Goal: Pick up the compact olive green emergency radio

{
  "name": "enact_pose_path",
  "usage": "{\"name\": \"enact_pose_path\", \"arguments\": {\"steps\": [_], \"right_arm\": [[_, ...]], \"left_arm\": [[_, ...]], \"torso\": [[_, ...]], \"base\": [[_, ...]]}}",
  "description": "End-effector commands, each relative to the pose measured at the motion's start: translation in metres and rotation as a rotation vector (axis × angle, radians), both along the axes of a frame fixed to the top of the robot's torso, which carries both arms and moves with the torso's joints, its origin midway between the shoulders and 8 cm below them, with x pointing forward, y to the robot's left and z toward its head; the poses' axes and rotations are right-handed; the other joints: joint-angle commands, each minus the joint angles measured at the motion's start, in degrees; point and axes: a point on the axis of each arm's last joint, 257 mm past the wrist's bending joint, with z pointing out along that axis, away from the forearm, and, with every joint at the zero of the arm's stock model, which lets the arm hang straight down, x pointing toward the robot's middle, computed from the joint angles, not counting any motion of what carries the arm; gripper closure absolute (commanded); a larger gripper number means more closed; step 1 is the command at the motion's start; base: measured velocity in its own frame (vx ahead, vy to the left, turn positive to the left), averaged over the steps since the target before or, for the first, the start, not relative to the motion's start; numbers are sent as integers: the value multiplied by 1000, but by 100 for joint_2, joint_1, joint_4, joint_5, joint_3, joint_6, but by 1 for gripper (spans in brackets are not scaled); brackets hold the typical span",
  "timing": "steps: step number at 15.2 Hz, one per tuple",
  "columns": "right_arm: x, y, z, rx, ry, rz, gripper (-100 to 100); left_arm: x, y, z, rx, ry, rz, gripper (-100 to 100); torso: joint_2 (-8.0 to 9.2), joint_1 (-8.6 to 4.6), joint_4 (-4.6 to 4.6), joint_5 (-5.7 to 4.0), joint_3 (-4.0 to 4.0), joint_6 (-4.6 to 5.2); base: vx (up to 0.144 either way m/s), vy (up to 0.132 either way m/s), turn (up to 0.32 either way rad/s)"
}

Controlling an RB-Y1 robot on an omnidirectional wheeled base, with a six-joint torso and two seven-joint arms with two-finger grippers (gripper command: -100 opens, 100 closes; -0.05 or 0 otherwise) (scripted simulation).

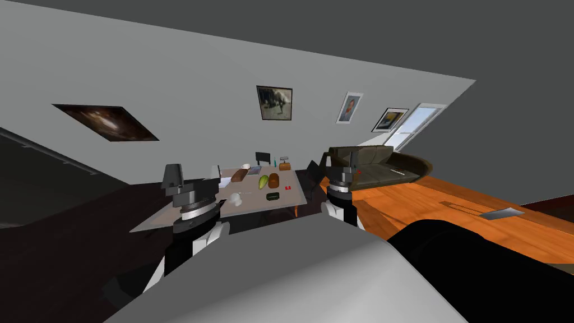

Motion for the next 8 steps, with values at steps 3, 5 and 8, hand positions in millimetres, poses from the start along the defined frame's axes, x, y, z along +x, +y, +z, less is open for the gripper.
{"name": "enact_pose_path", "arguments": {"steps": [3, 5, 8], "right_arm": [[0, 0, 0, 0, 0, 0, 0], [0, 0, 0, 0, 0, 0, 0], [0, 0, 0, 0, 0, 0, 0]], "left_arm": [[24, 7, -27, 3, 114, -27, -100], [32, 11, -38, -5, 156, -31, -100], [50, 22, -66, -28, 257, -38, -100]], "torso": [[3, -3, 0, -1, 2, 4], [7, -6, 1, -1, 3, 4], [7, -6, 1, -1, 4, 2]], "base": [[-13, -14, -194], [-20, -22, -212], [-17, -18, -166]]}}
